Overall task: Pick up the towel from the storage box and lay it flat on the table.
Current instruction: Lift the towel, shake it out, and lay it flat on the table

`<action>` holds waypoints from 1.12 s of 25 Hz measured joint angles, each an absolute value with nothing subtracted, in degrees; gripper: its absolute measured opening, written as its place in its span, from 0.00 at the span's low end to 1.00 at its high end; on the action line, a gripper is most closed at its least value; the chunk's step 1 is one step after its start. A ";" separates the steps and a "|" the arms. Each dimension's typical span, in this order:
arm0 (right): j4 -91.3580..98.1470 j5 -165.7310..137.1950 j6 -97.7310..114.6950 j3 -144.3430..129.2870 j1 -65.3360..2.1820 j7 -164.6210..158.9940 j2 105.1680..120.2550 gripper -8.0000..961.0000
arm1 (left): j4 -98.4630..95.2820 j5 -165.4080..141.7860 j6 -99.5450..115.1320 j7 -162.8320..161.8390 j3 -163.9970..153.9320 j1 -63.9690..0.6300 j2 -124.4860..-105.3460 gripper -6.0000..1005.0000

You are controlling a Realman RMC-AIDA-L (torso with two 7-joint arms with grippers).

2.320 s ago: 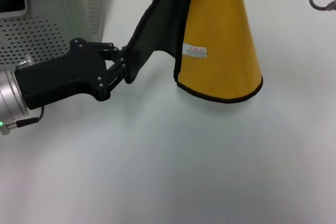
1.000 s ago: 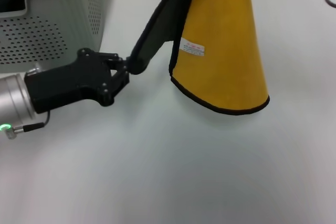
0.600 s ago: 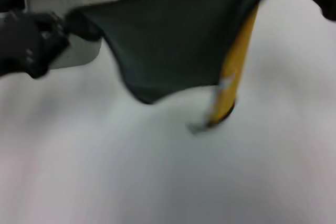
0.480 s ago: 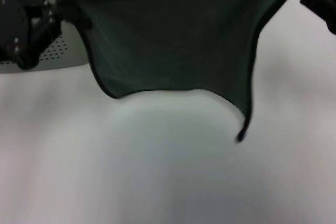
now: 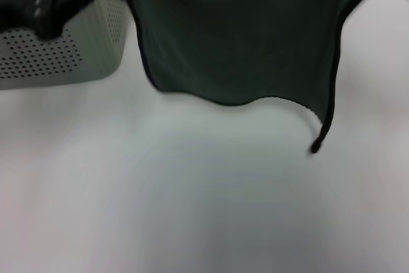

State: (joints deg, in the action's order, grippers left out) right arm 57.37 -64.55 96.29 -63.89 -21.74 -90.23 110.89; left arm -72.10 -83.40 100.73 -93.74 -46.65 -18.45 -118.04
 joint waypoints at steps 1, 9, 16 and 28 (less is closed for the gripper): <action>56.81 -65.20 98.17 -64.08 -20.97 -90.54 111.21 0.06 | -72.00 -83.83 102.30 -93.90 -46.54 -17.59 -117.57 0.01; 58.65 -68.48 115.98 -62.32 -17.28 -97.36 113.92 0.06 | -74.96 -81.94 113.83 -97.76 -45.96 -11.84 -112.74 0.01; 45.98 -79.61 110.38 -60.15 -23.95 -95.19 113.34 0.07 | -77.71 -94.82 113.06 -100.40 -45.25 -12.06 -114.41 0.01; 31.27 -91.98 84.97 -61.43 -32.31 -88.87 115.44 0.07 | -68.71 -119.18 90.21 -100.09 -47.18 -18.29 -119.84 0.01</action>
